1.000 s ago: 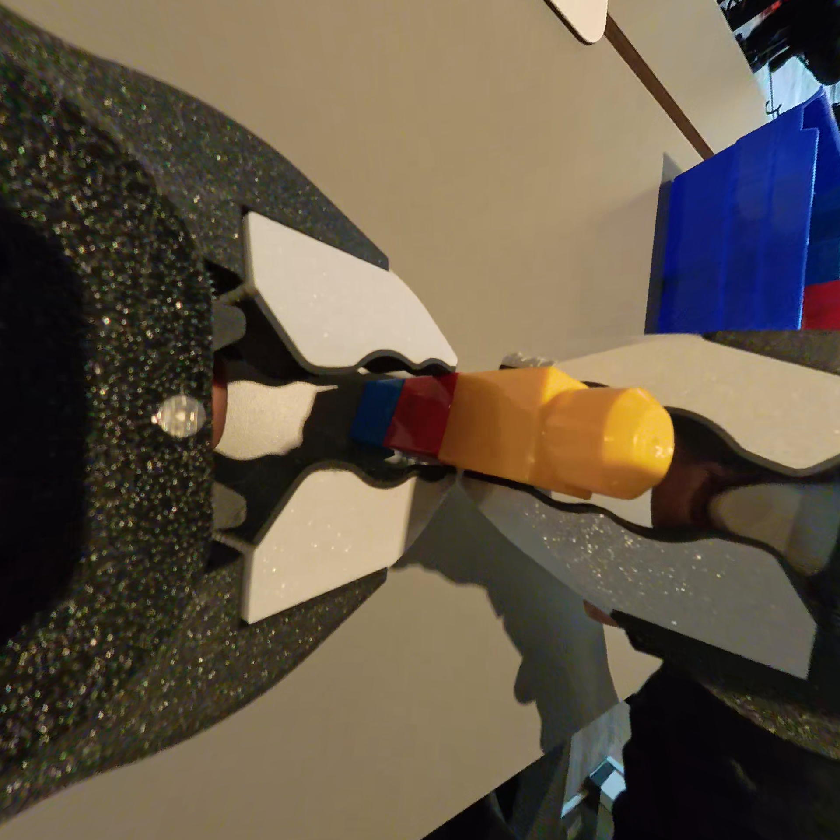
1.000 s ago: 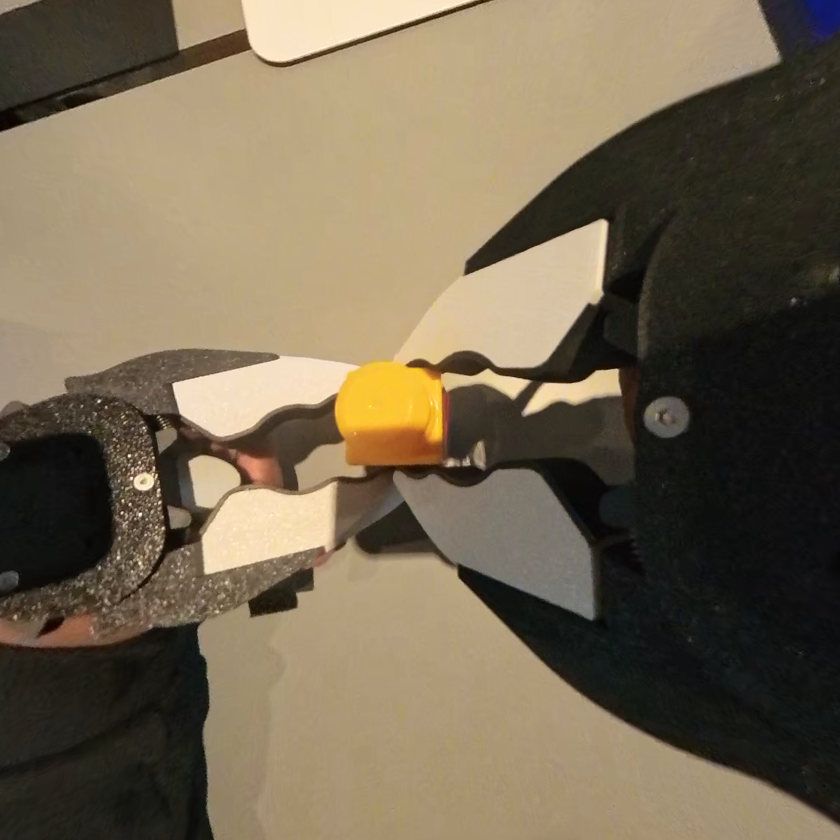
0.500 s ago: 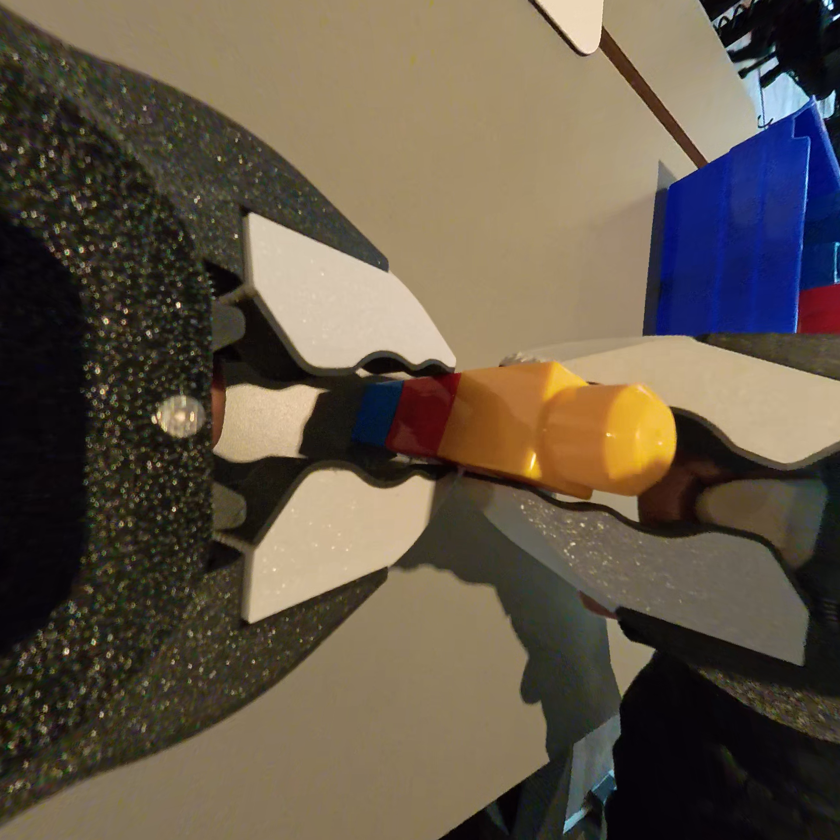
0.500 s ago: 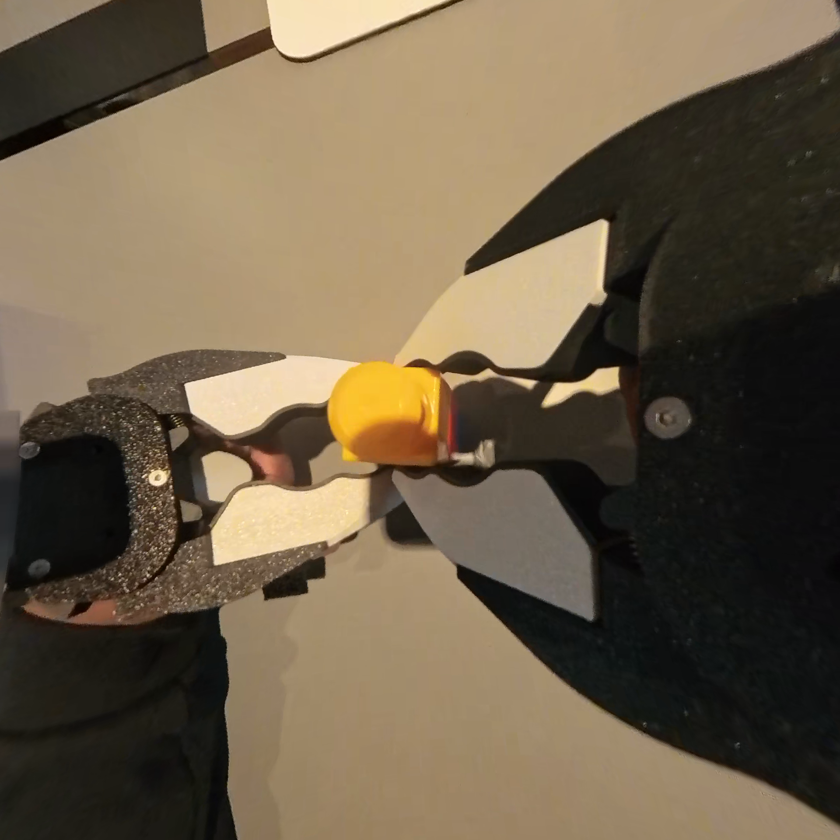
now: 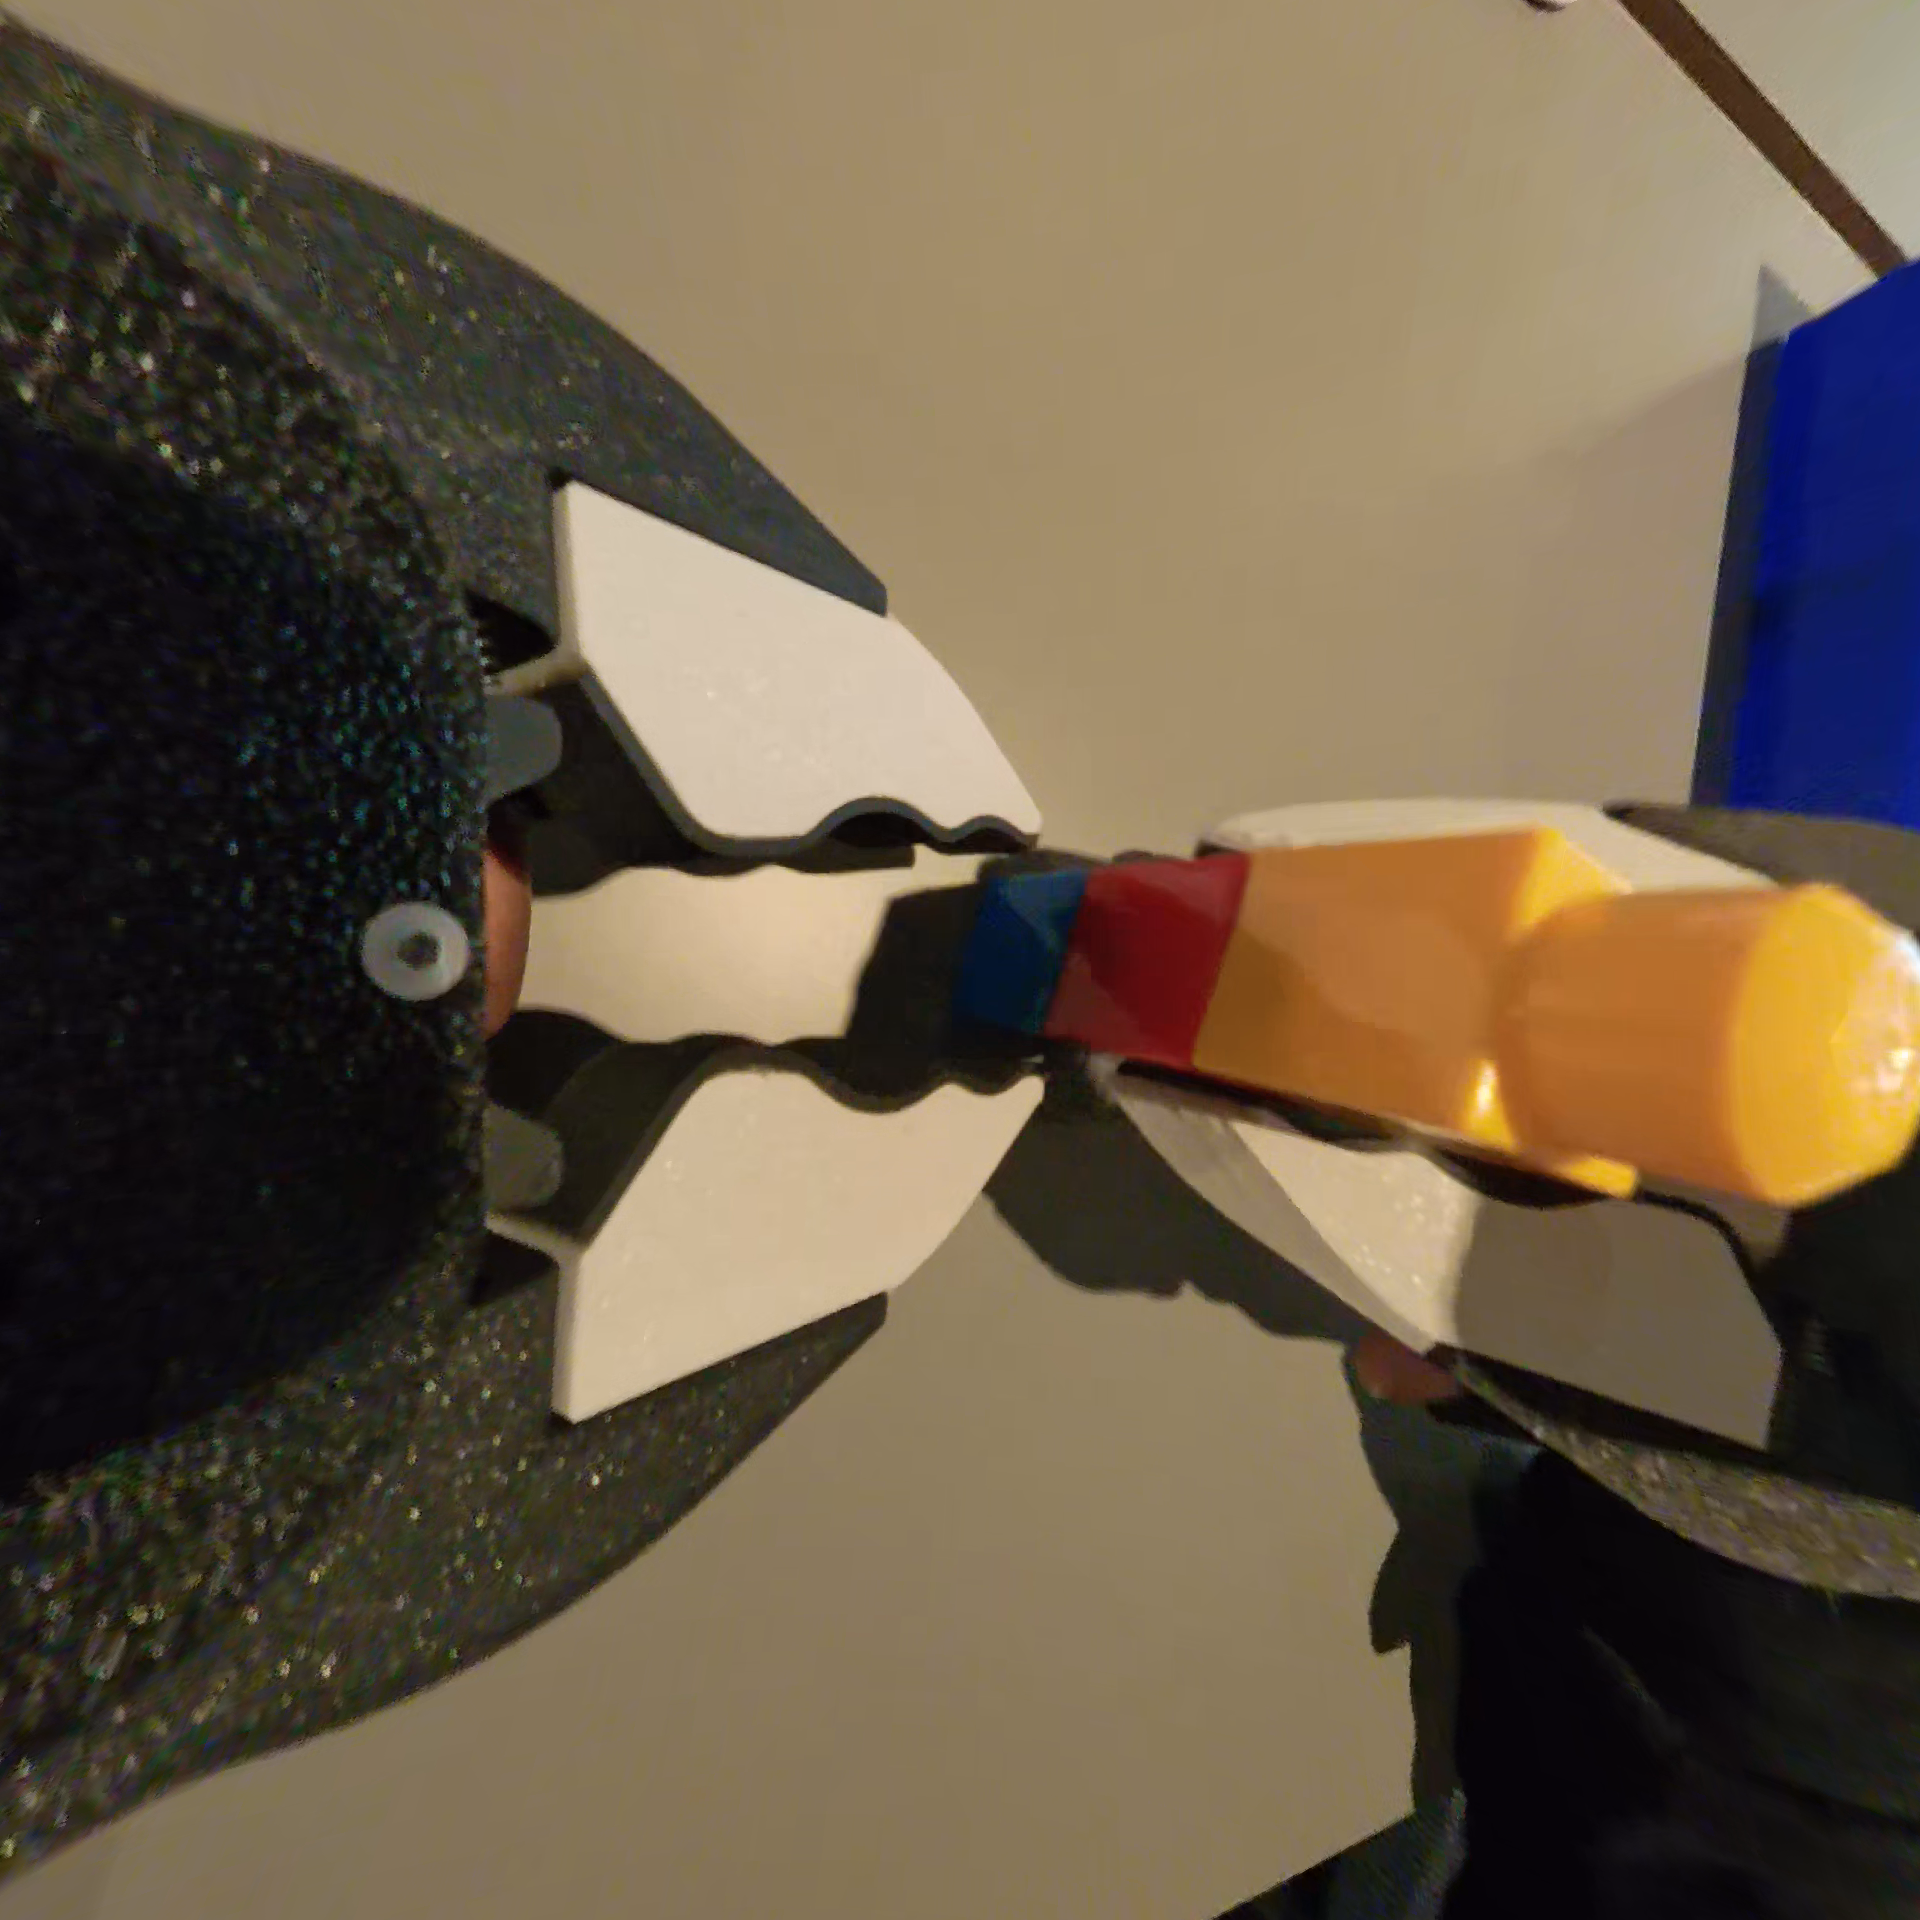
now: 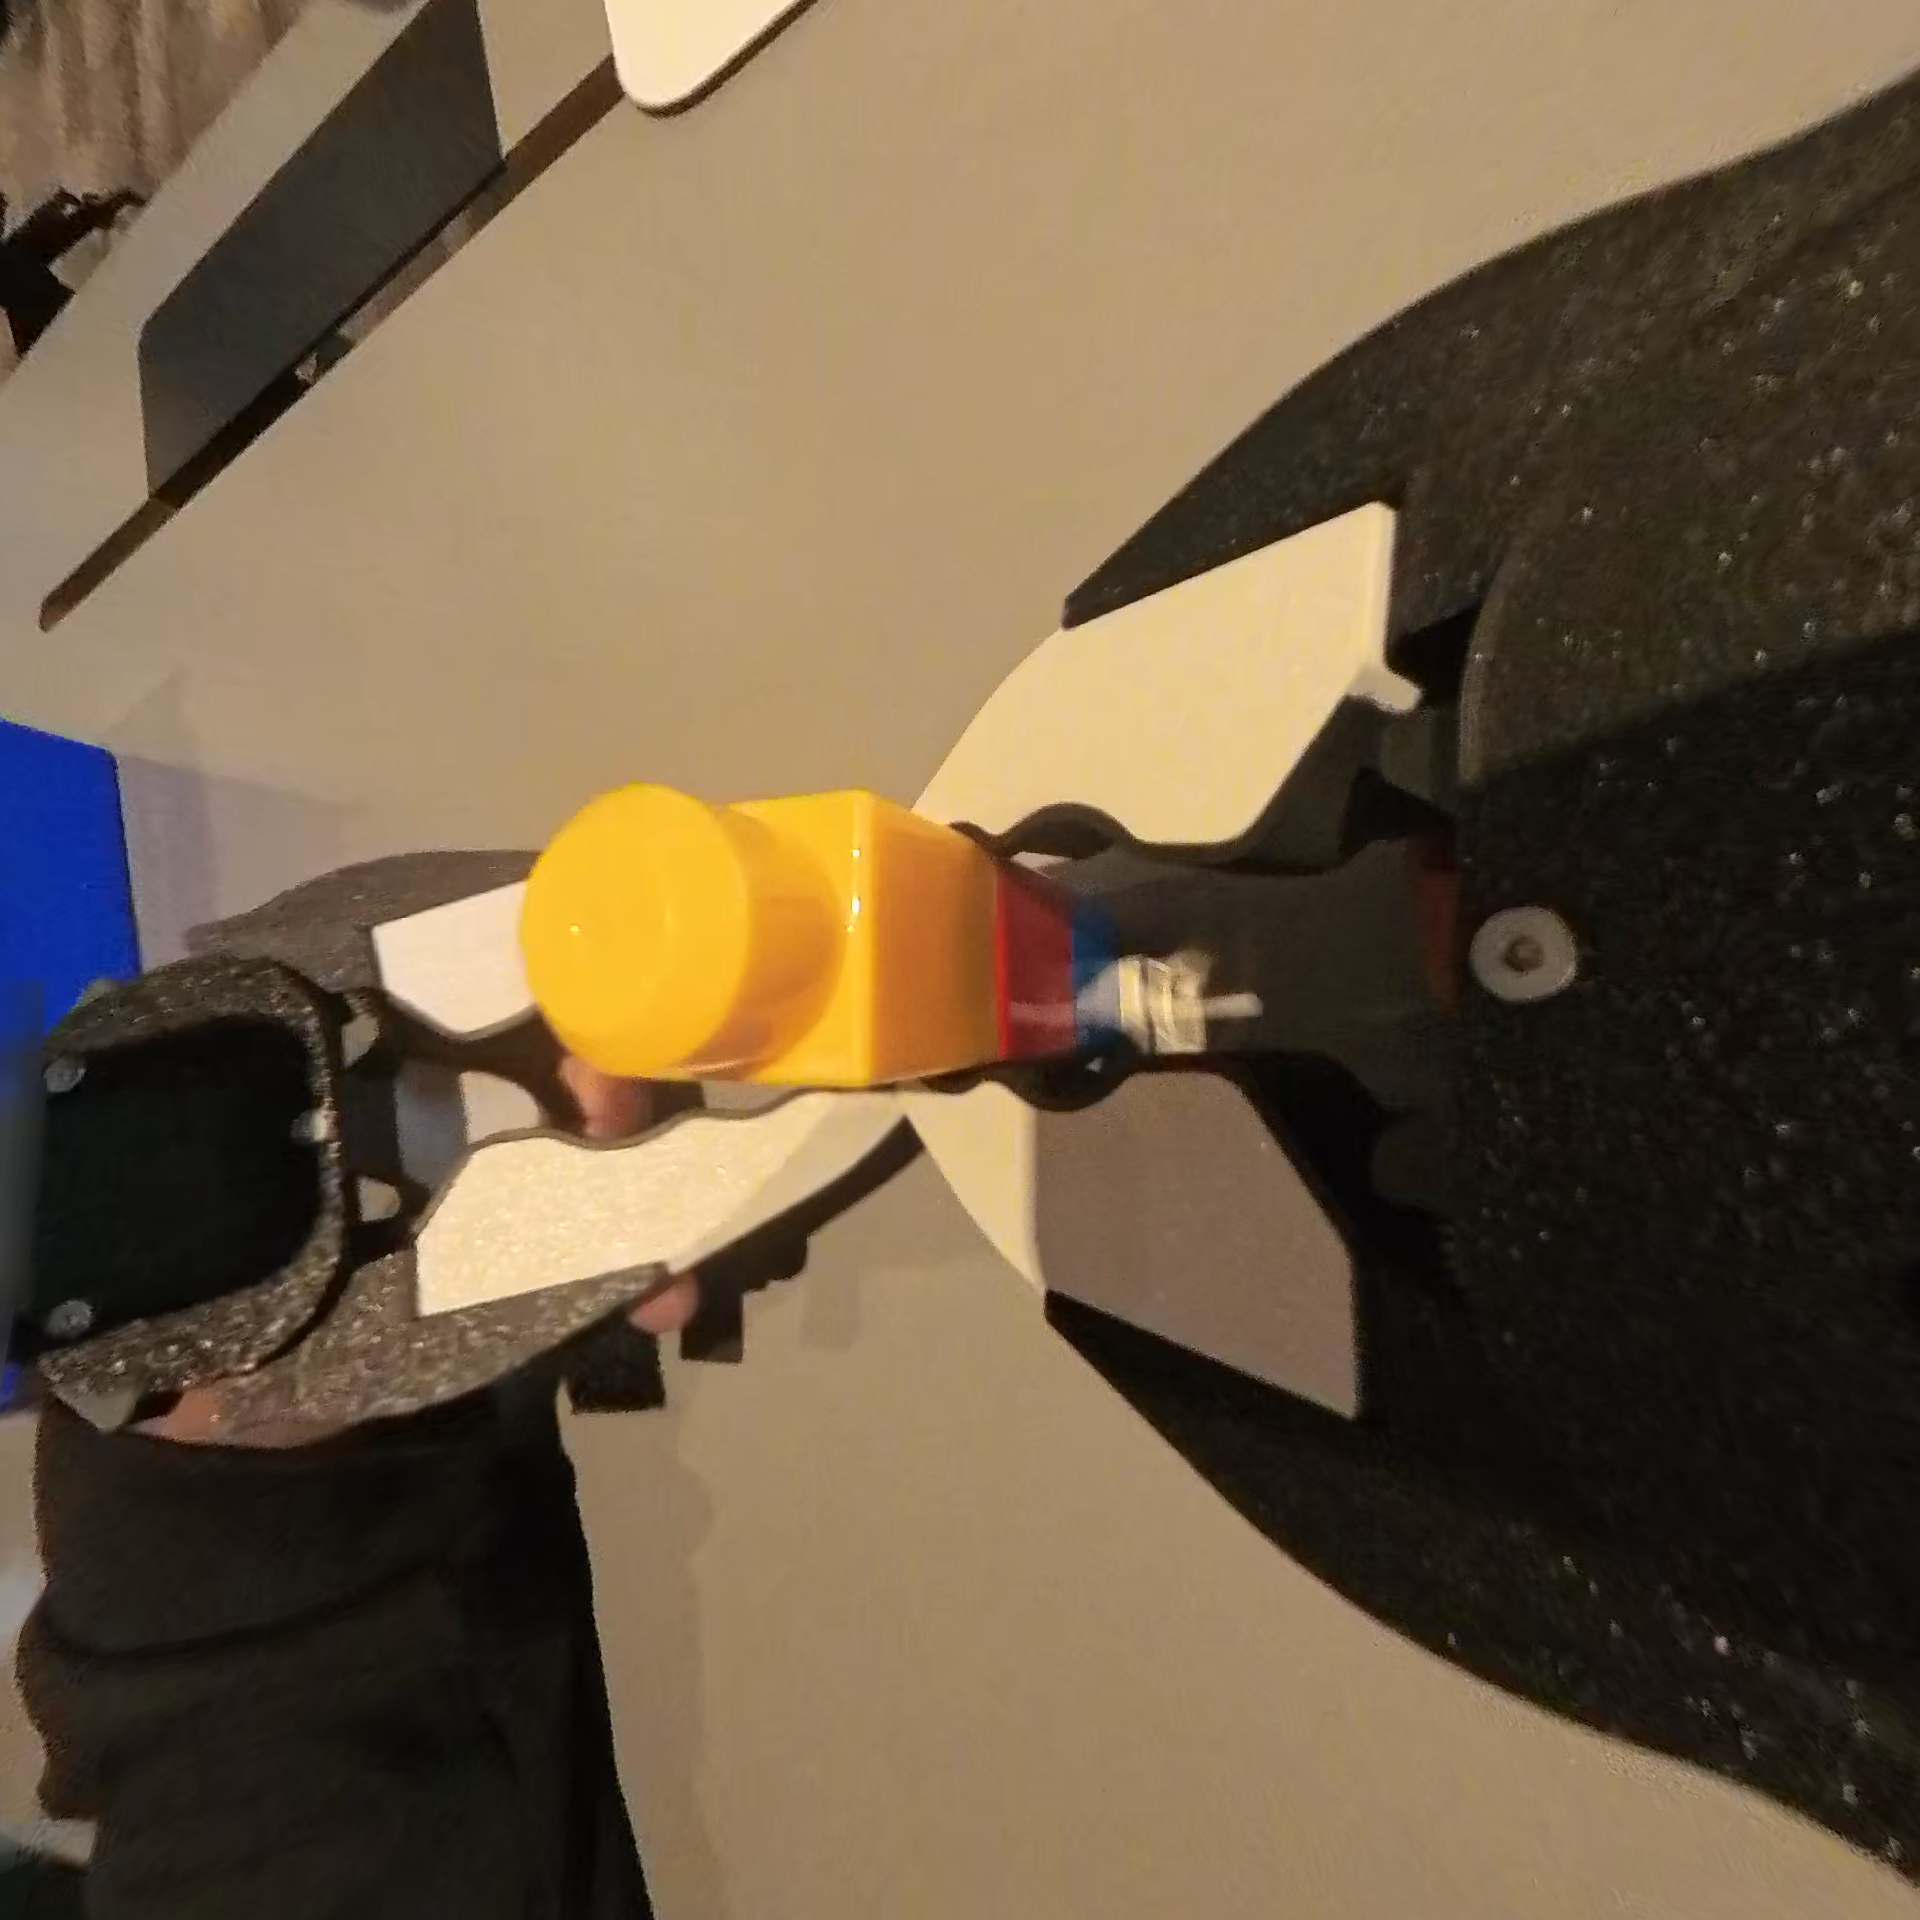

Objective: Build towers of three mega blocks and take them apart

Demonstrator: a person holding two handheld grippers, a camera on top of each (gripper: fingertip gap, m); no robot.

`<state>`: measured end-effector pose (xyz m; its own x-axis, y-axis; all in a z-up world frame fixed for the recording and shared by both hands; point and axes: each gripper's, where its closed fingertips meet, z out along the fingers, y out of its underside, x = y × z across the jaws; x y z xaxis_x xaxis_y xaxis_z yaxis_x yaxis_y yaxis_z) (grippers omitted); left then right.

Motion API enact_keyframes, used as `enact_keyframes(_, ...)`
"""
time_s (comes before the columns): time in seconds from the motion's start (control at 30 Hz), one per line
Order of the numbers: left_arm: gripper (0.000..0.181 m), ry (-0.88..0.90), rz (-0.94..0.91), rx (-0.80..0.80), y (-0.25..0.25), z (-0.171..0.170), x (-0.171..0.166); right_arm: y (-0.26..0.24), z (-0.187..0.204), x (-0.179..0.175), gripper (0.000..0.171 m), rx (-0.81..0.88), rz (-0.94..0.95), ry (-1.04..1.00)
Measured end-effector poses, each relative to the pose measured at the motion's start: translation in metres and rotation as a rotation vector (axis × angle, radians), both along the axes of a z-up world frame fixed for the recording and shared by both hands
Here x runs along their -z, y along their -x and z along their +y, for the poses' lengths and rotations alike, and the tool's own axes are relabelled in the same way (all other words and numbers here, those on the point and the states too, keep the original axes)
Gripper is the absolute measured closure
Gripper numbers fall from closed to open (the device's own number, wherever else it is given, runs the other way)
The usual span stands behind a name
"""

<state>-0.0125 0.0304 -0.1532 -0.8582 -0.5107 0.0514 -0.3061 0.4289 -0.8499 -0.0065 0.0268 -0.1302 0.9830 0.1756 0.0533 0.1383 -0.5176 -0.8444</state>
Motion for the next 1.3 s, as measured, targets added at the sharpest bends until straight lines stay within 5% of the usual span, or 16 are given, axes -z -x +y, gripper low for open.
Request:
enact_keyframes(0.2, 0.145, 0.076, 0.014, -0.083, -0.01, 0.02, -0.008, -0.043, -0.034, -0.055, 0.134, 0.221, -0.12, -0.134)
enact_keyframes(0.37, 0.147, 0.054, 0.045, -0.122, -0.015, 0.024, -0.003, -0.139, -0.156, -0.143, 0.134, 0.723, -0.169, -0.269)
enact_keyframes(0.47, 0.147, 0.018, 0.053, -0.117, -0.014, 0.023, 0.002, -0.177, -0.234, -0.127, 0.134, 0.938, -0.112, -0.072)
enact_keyframes(0.6, 0.147, -0.024, 0.064, -0.112, -0.014, 0.022, 0.008, -0.2, -0.289, -0.065, 0.134, 1.059, -0.108, 0.3)
enact_keyframes(0.7, 0.148, -0.039, 0.06, -0.117, -0.014, 0.022, 0.01, -0.202, -0.295, -0.031, 0.134, 1.036, -0.112, 0.474)
enact_keyframes(0.97, 0.147, -0.049, 0.055, -0.123, -0.013, 0.022, 0.011, -0.209, -0.294, -0.016, 0.131, 1.08, -0.205, 0.597)
enact_keyframes(1.3, 0.148, -0.041, 0.049, -0.137, -0.014, 0.024, 0.01, -0.193, -0.29, -0.069, 0.13, 1.159, -0.392, 0.202)
